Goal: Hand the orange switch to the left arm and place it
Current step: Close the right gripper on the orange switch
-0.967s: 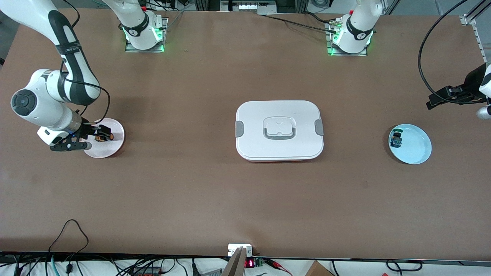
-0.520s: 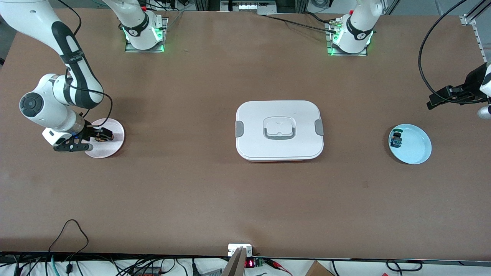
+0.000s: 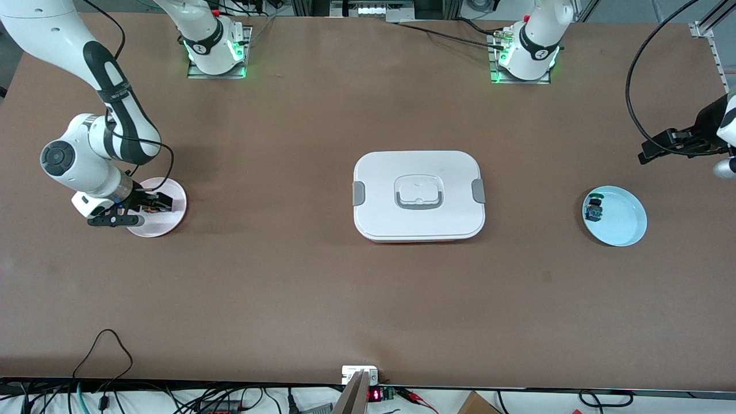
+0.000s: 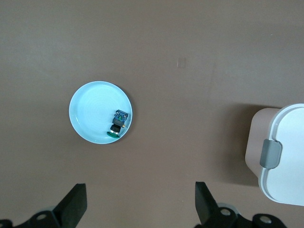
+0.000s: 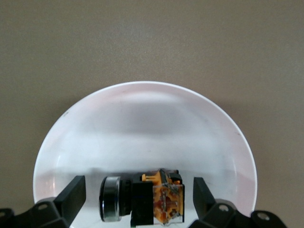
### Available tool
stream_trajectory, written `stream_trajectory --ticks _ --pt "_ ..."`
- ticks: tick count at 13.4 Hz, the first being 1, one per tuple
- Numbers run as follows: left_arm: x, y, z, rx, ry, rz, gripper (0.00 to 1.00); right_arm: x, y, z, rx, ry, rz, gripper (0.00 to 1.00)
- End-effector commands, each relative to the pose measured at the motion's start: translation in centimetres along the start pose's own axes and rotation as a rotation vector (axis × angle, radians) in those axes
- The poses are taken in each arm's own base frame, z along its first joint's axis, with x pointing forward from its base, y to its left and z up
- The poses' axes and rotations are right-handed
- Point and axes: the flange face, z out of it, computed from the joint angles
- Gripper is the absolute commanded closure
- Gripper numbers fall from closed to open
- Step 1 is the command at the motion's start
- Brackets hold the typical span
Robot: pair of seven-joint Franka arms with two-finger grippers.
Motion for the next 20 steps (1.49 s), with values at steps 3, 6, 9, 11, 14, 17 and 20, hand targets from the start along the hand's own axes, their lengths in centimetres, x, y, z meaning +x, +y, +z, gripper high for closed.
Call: stream_trajectory --ticks 3,6,9,11,14,17,20 --pt "0.4 -0.4 -0.5 0.016 0.009 0.003 0.00 -0.8 0.0 0.4 0.009 0.005 -0.013 0.00" --pt "0.5 -0.1 -0.4 0.016 0.009 0.009 0.00 -0.9 0.0 0.6 0.010 -0.001 -0.032 0.00" --pt "0.4 -0.1 -0.6 0.016 0.012 0.009 0.00 -1.0 0.0 1.2 0.011 -0.007 -0.045 0.00" --pt "0.4 -0.1 -0.6 0.016 0.012 0.009 0.00 -1.0 0.0 1.4 0.010 0.001 -0.064 0.00" --pt "0.5 -0.2 -0.6 0.016 0.012 0.006 0.00 -1.0 0.1 1.5 0.011 -0.001 -0.107 0.22" --pt "0.5 -0.2 -0.6 0.016 0.012 0.007 0.00 -1.0 0.2 1.0 0.011 -0.004 -0.162 0.74" --pt "0.4 -0.3 -0.7 0.016 0.012 0.006 0.00 -1.1 0.1 0.1 0.017 -0.027 -0.159 0.89"
